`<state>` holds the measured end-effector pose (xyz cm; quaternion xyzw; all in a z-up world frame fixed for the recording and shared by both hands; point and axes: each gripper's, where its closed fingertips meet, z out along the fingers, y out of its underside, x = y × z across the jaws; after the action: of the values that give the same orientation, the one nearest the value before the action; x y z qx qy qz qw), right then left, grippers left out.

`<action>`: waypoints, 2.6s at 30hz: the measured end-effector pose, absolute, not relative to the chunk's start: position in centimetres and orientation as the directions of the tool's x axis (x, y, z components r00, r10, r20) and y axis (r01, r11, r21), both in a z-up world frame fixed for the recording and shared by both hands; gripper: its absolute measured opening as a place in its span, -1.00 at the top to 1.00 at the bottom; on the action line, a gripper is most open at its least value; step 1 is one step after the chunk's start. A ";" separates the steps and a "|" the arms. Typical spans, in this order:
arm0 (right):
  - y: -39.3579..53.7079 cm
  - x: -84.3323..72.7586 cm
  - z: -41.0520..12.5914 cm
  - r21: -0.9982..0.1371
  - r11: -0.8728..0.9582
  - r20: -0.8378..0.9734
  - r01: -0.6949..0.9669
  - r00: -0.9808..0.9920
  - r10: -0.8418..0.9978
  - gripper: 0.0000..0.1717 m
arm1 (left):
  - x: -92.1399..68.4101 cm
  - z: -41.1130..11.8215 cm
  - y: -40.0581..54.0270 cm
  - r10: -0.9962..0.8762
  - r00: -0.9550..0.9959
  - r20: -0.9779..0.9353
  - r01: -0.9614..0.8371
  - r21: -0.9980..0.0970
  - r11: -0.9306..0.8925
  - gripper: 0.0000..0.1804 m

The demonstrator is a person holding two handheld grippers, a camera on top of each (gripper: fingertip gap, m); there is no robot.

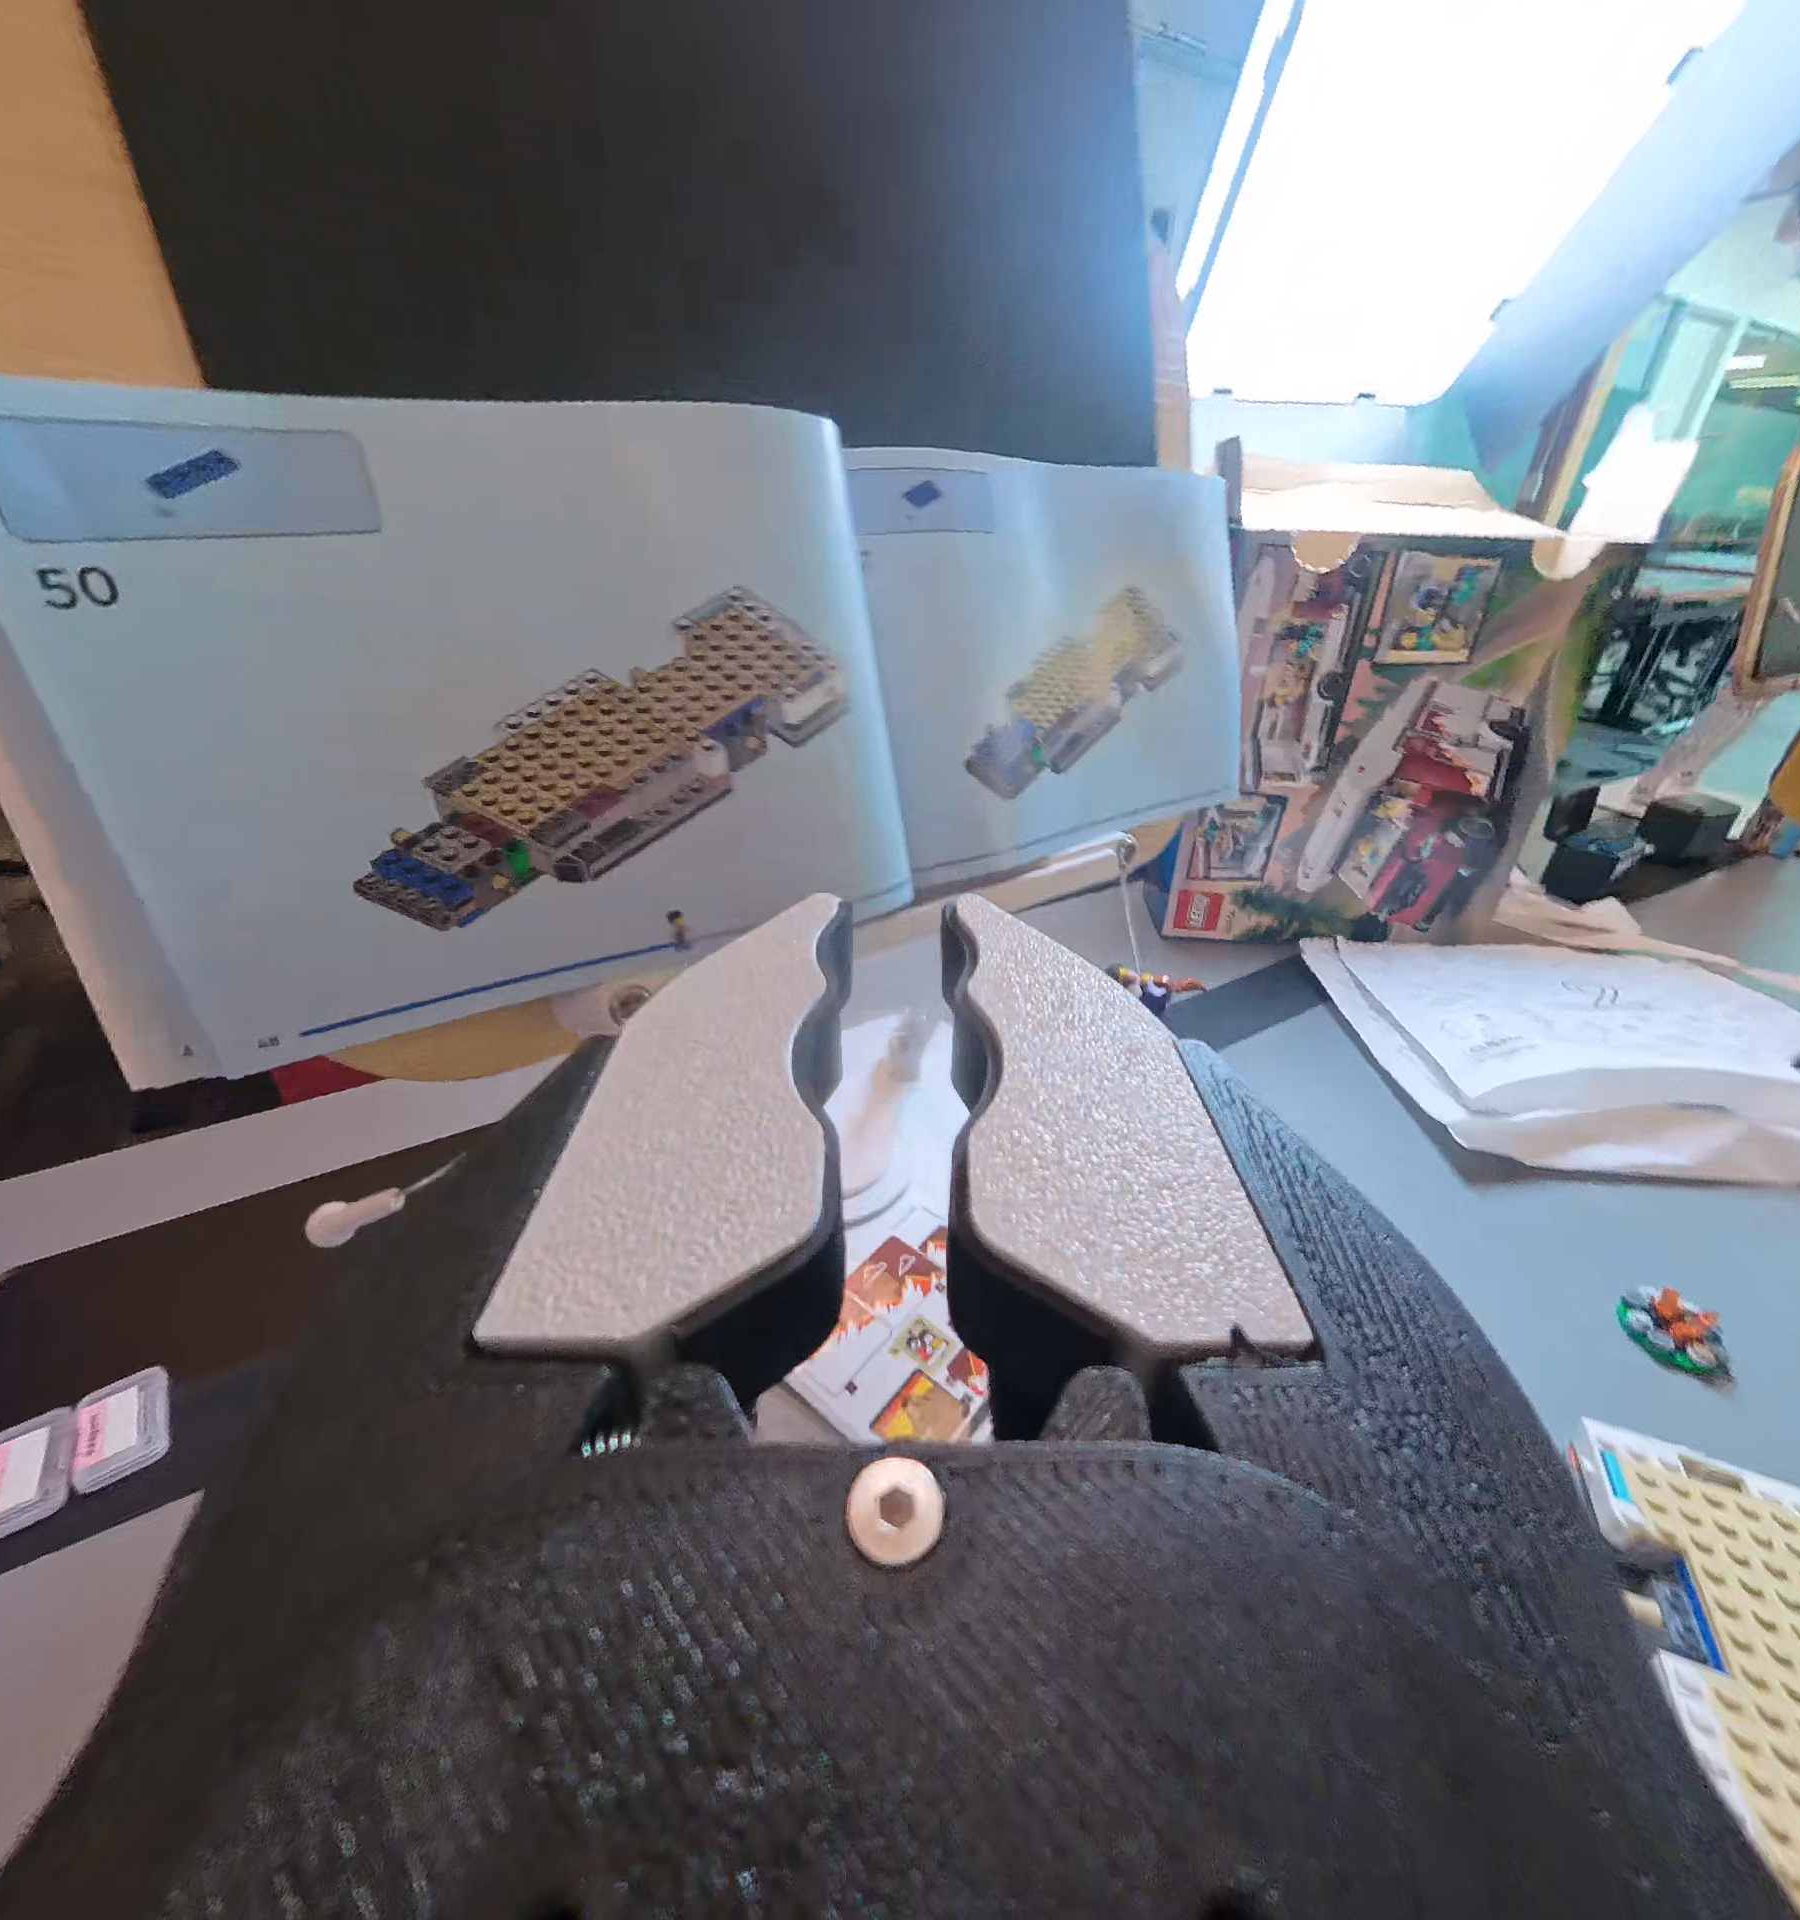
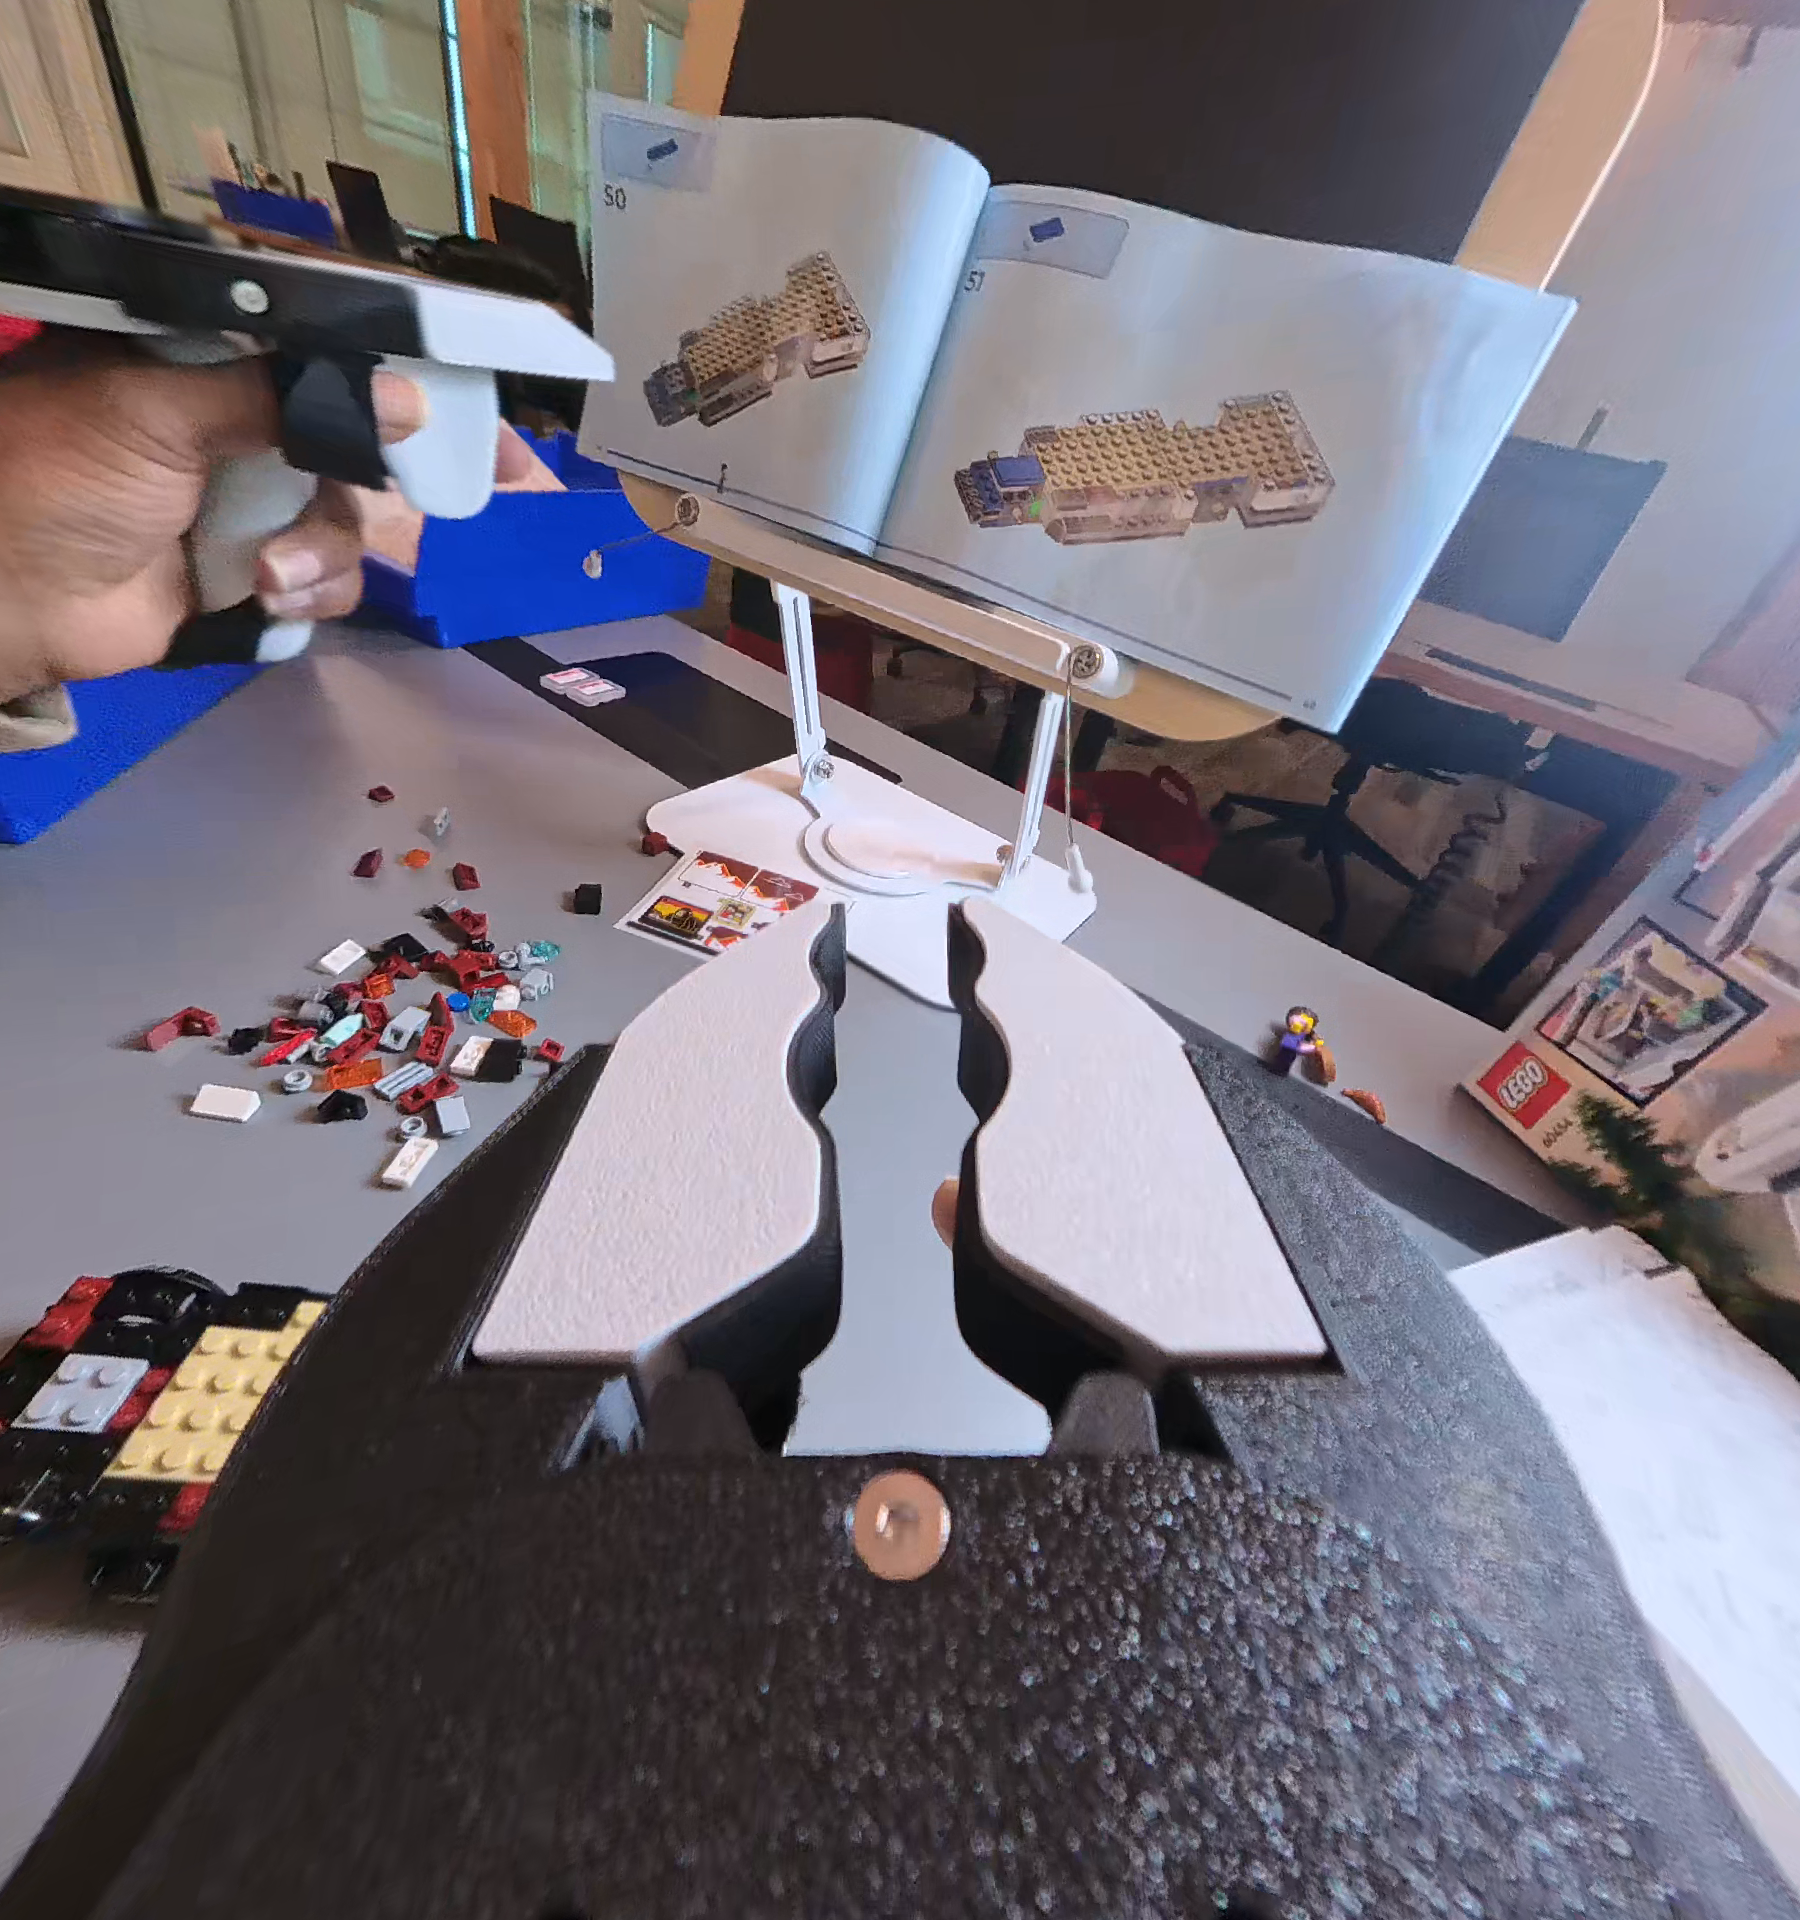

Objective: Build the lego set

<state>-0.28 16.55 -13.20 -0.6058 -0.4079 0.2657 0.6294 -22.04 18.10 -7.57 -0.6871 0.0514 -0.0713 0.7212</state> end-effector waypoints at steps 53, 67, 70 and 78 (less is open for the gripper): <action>25.9 16.6 -15.2 -0.774 0.107 0.531 0.624 0.548 0.647 0.69 | -14.7 -21.9 4.2 -0.369 0.917 -0.153 -0.257 -0.933 -0.251 0.68; 28.1 23.5 -23.6 -0.557 -0.060 0.435 0.828 0.352 0.829 0.58 | -15.3 -23.2 4.9 -0.335 0.937 -0.101 -0.212 -0.926 -0.313 0.72; 28.7 23.0 -25.9 -0.454 -0.051 0.459 0.889 0.283 0.842 0.57 | -14.8 -23.5 5.0 -0.344 0.934 -0.100 -0.218 -0.920 -0.325 0.72; 30.3 23.1 -20.5 -0.435 0.057 0.686 0.899 0.290 0.667 0.99 | -14.6 -23.3 4.7 -0.346 0.925 -0.158 -0.268 -0.915 -0.300 0.73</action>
<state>23.13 30.27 -20.50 -0.6738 -0.5810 -0.1327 0.4369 -14.62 4.72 -23.30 -0.8055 0.1906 -0.0347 0.5601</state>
